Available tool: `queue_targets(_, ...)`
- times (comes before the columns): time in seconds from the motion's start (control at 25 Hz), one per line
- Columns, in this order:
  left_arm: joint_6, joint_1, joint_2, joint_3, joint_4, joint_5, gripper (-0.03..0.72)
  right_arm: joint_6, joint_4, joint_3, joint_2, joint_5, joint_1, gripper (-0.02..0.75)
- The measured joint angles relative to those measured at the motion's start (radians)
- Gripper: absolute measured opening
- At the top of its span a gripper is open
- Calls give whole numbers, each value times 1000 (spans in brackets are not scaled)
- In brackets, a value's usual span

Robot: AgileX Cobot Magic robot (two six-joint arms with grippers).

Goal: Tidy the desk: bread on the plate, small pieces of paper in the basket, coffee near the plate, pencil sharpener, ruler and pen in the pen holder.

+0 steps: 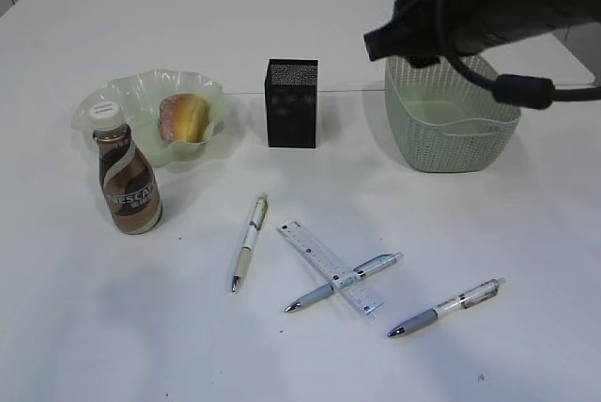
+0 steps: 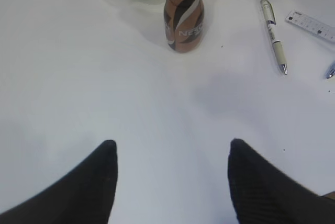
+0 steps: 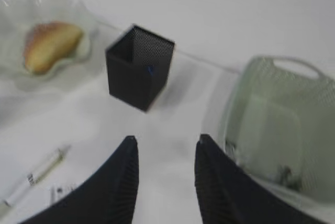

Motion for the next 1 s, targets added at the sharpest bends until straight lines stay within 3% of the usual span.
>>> queue_targets(0.08,0,0,0,0,-10,0,466,21,31,0,0,164,0,300)
queue_targets(0.28,0,0,0,0,-28,0,466,19,121,0,0,363,0,300)
queue_targets(0.36,0,0,0,0,-28,0,466,4,189,0,-2,392,0,300)
queue_targets(0.44,0,0,0,0,-28,0,466,-84,335,-11,-2,465,0,300)
queue_targets(0.48,0,0,0,0,-28,0,466,-84,335,-11,-2,465,0,300)
queue_targets(0.56,0,0,0,0,-29,0,466,-173,471,-28,-2,549,0,300)
queue_targets(0.76,0,0,0,0,-44,18,466,-197,545,-96,1,712,0,300)
queue_targets(1.0,-8,0,0,0,-71,32,466,-211,549,-197,54,790,0,300)
